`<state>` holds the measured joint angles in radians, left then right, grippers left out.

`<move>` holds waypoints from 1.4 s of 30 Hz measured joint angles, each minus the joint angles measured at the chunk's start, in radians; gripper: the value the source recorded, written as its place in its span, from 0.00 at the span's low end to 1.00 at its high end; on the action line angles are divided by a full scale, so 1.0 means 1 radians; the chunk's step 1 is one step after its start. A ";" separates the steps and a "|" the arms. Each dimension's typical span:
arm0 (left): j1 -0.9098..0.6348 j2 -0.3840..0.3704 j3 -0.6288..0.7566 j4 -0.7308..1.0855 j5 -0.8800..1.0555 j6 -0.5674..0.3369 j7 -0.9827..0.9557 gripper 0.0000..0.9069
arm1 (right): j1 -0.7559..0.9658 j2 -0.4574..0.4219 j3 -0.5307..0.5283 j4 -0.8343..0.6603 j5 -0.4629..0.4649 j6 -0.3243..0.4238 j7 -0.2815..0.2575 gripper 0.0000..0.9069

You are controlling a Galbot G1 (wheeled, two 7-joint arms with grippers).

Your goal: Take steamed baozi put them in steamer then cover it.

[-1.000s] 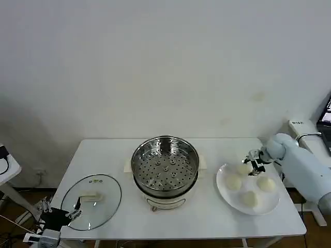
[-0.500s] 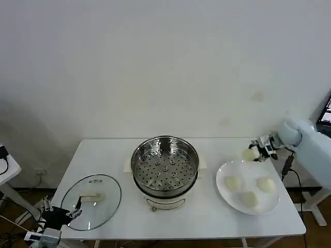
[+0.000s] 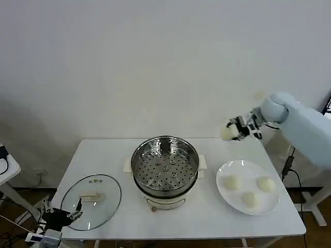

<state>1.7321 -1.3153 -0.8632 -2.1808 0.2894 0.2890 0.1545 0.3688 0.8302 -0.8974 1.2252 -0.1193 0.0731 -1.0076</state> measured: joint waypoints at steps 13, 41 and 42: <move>0.008 -0.006 -0.024 0.001 -0.001 0.000 0.002 1.00 | 0.099 0.184 -0.187 0.032 0.030 0.072 0.043 0.71; 0.021 -0.009 -0.049 0.008 -0.002 -0.008 0.002 1.00 | 0.038 0.416 -0.277 -0.116 -0.199 0.385 0.178 0.71; 0.020 -0.009 -0.050 0.007 -0.002 -0.008 0.002 1.00 | 0.035 0.422 -0.277 -0.124 -0.206 0.392 0.180 0.71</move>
<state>1.7524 -1.3243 -0.9128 -2.1733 0.2870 0.2812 0.1563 0.4036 1.2518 -1.1742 1.1014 -0.3258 0.4651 -0.8276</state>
